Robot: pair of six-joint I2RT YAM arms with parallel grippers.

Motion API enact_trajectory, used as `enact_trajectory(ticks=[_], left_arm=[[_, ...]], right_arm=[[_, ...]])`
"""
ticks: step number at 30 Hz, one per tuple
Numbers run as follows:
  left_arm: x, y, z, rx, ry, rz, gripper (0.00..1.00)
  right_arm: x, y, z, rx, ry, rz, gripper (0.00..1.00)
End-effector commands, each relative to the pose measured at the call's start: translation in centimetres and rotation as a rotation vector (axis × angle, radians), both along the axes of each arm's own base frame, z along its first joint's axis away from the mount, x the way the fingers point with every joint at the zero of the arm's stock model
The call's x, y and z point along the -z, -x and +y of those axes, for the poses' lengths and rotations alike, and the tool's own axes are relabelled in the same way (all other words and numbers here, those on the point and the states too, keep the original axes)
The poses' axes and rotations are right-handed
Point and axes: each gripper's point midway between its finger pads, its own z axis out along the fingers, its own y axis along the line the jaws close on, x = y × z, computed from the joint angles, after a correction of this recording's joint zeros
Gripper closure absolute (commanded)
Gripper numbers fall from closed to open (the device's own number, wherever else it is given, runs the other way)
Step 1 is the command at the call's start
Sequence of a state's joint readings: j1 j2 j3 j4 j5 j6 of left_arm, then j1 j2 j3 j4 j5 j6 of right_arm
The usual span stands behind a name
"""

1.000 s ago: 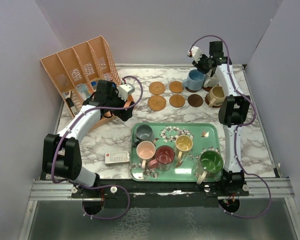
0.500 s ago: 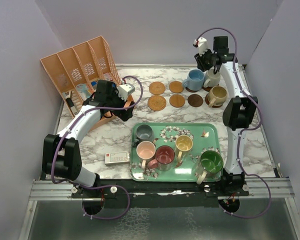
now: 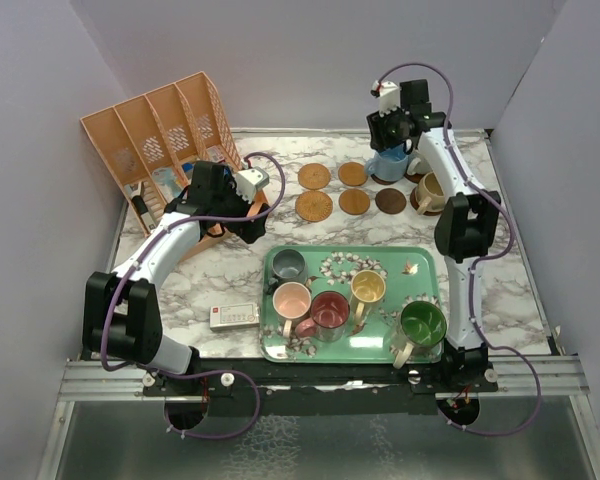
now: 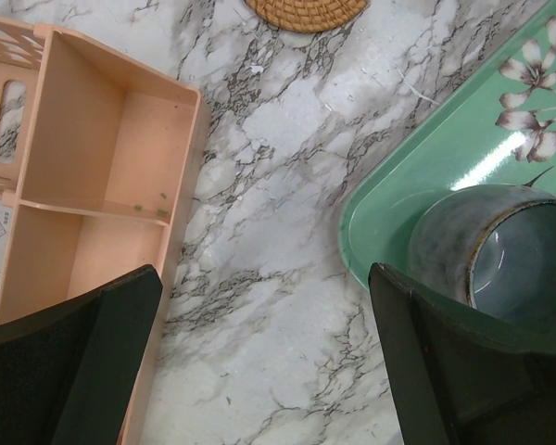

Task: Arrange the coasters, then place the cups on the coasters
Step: Place the cup on the coaster, then adjust the cup on the coaster.

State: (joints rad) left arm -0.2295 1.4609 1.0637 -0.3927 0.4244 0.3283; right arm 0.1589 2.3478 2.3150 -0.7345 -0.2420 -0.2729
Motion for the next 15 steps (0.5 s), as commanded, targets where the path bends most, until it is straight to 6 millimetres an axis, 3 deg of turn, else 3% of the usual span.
enact_trajectory(ticks=[1, 5, 15], left_arm=[[-1.1, 0.5, -0.7, 0.029, 0.035, -0.029, 0.01], [-1.0, 0.5, -0.7, 0.030, 0.034, -0.029, 0.01], [-0.7, 0.6, -0.6, 0.031, 0.033, -0.025, 0.01]], right_arm=[[1.9, -1.2, 0.1, 0.120, -0.001, 0.018, 0.50], [3.4, -1.4, 0.1, 0.157, 0.021, 0.038, 0.50], [4.8, -2.0, 0.0, 0.190, 0.046, 0.036, 0.54]])
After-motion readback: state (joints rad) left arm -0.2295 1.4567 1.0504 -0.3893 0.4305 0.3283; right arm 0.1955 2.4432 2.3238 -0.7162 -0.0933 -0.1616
